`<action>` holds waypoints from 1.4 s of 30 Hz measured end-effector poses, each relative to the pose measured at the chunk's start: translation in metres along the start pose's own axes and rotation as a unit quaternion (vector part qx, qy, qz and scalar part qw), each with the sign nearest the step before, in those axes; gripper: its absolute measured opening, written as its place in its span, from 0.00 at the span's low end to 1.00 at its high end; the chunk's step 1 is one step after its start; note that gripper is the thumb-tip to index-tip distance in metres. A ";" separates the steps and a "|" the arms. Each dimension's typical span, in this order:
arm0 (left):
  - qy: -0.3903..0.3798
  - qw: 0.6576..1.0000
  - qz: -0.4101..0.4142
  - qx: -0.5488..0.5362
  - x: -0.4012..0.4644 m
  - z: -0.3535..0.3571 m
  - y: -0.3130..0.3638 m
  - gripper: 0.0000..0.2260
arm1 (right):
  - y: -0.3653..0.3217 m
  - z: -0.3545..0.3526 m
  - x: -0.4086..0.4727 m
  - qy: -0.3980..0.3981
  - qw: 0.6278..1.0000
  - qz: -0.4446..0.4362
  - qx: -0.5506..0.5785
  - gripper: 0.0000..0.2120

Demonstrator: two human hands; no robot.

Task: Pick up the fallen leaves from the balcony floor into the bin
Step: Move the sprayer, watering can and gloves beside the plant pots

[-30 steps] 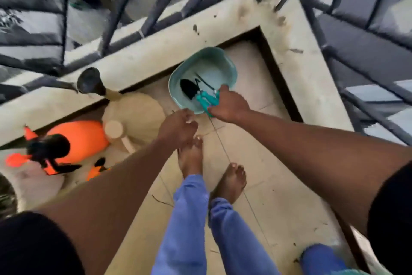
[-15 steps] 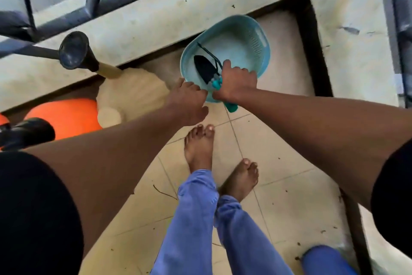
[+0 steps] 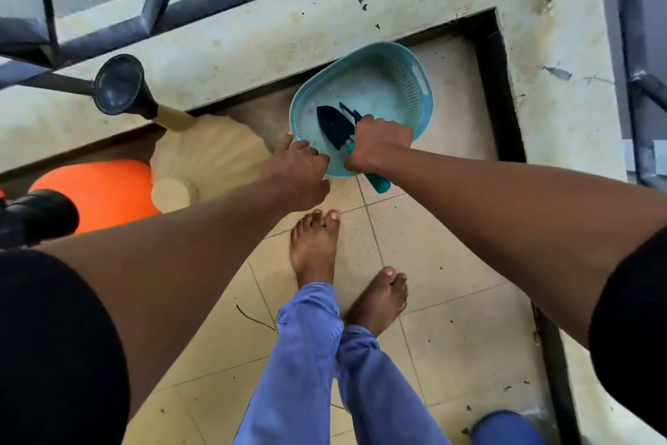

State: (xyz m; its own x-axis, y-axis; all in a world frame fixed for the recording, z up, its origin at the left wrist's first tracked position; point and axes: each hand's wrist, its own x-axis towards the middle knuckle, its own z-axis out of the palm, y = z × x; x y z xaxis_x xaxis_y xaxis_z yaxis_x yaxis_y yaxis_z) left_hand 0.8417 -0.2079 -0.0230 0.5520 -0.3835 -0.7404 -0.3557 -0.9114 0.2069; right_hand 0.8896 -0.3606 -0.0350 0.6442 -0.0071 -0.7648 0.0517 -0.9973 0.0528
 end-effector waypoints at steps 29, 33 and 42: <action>0.027 0.995 -0.024 -0.090 -0.007 0.024 -0.010 0.23 | 0.015 -0.017 0.066 0.108 0.920 -0.282 -0.252 0.26; 0.027 0.992 -0.032 -0.118 -0.003 0.026 -0.010 0.21 | 0.023 -0.009 0.064 0.116 0.914 -0.293 -0.254 0.29; 0.034 0.993 -0.033 -0.108 -0.004 0.033 -0.010 0.21 | 0.016 0.007 0.077 0.141 0.914 -0.270 -0.268 0.31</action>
State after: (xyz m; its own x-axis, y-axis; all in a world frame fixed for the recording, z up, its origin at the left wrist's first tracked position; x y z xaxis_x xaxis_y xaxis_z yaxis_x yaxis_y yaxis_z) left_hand 0.8181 -0.1927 -0.0433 0.6212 -0.3246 -0.7133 -0.1507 -0.9427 0.2977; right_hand 0.9344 -0.3780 -0.0976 0.5806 0.5708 -0.5806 0.7389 -0.6689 0.0811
